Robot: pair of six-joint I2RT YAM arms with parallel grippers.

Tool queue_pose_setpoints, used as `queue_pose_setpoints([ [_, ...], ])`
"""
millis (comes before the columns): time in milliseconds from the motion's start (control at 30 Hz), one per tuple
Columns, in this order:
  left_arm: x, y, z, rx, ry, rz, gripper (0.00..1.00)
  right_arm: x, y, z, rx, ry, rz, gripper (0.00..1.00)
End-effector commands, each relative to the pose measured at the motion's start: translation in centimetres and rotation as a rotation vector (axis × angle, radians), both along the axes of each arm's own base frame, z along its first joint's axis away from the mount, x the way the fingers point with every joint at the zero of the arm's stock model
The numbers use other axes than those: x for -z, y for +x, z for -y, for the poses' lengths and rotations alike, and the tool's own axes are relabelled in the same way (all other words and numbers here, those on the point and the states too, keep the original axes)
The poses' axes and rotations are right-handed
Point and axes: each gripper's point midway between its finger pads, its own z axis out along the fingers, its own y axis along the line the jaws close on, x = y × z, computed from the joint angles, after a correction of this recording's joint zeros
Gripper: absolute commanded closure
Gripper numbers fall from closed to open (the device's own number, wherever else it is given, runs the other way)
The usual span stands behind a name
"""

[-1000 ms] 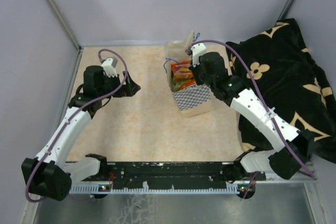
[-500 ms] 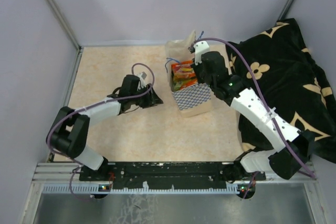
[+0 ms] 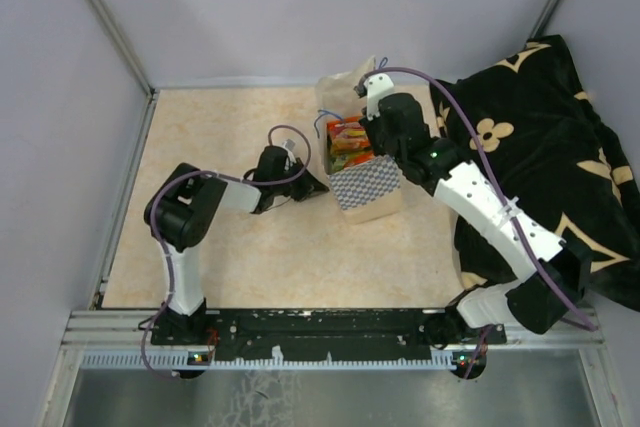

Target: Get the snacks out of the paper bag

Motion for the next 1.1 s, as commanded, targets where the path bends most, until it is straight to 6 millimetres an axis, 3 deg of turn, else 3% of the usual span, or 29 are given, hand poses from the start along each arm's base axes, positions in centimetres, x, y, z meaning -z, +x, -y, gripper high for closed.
queue_pose_setpoints([
  [0,-2.3,2.5,3.8,-0.014,-0.130,0.080,1.00,-5.5,1.6,-1.9,-0.019,0.106,0.132,1.00],
  [300,-1.4,4.3,10.0,-0.016,-0.319,0.006,1.00,-6.6,3.9,-3.0,-0.027,0.073,0.155,1.00],
  [500,-1.7,8.2,14.0,-0.014,-0.423,-0.007,1.00,-7.3,5.6,-3.6,-0.024,0.057,0.159,1.00],
  [633,-2.5,10.8,15.6,0.050,-0.439,0.007,1.00,-6.4,5.7,-3.5,-0.021,0.049,0.146,1.00],
  [733,-1.5,10.7,13.4,0.061,-0.409,-0.006,1.00,-4.8,5.6,-3.1,-0.010,0.042,0.121,1.00],
  [833,-2.0,9.5,8.9,0.059,-0.366,0.000,0.98,-3.6,5.3,-2.9,-0.004,0.052,0.104,1.00],
  [1067,-1.3,1.3,-2.0,0.043,-0.140,-0.002,0.80,-0.7,4.1,-3.8,-0.030,0.120,0.049,1.00],
])
